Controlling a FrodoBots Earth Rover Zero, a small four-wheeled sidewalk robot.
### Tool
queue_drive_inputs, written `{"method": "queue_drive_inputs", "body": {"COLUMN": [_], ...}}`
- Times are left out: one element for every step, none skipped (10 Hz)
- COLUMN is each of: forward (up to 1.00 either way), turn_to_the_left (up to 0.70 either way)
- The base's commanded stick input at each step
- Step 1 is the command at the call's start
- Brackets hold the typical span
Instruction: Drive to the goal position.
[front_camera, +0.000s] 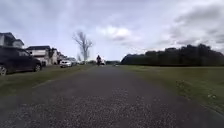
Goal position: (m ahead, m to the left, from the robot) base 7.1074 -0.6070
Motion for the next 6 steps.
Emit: {"method": "queue_drive_inputs", "body": {"forward": [0.07,0.08,0.07,0.07,0.08,0.08], "turn_to_the_left": [0.00,0.00,0.00,0.00,0.00,0.00]}}
